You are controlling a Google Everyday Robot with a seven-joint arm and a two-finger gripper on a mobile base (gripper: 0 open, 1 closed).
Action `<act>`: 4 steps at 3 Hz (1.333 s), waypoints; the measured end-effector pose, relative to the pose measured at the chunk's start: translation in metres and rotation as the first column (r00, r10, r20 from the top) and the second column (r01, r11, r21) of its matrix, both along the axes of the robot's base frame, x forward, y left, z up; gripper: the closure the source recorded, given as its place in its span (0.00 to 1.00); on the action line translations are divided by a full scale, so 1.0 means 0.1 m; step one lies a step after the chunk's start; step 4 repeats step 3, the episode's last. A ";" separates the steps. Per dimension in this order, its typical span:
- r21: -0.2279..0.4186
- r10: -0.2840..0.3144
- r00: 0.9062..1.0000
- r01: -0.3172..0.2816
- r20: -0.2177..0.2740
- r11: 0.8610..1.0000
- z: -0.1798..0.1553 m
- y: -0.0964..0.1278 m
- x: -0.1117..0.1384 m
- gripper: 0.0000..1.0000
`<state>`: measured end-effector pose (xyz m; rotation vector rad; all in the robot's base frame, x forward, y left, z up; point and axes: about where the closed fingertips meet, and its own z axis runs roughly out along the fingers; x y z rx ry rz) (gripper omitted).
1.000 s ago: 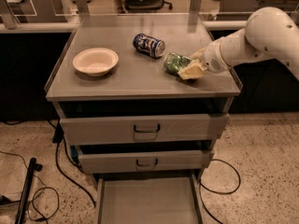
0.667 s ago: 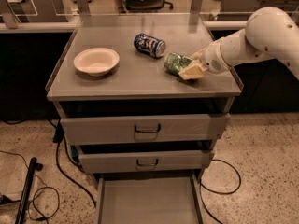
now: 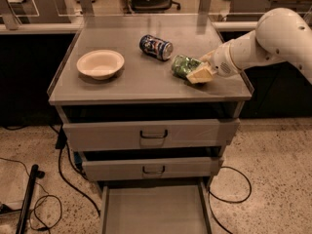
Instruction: Pick green can from bottom drawer and place on counter
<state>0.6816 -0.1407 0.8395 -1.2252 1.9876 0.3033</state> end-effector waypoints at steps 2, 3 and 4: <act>0.000 0.000 1.000 0.000 0.000 1.000 0.00 0.00 0.00 0.00; 0.000 0.000 1.000 0.000 0.000 1.000 0.00 0.00 0.00 0.00; 0.000 0.000 1.000 0.000 0.000 1.000 0.00 0.00 0.00 0.00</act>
Offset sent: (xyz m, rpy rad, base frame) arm 0.0000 0.0000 0.0000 0.0000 0.0000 0.0001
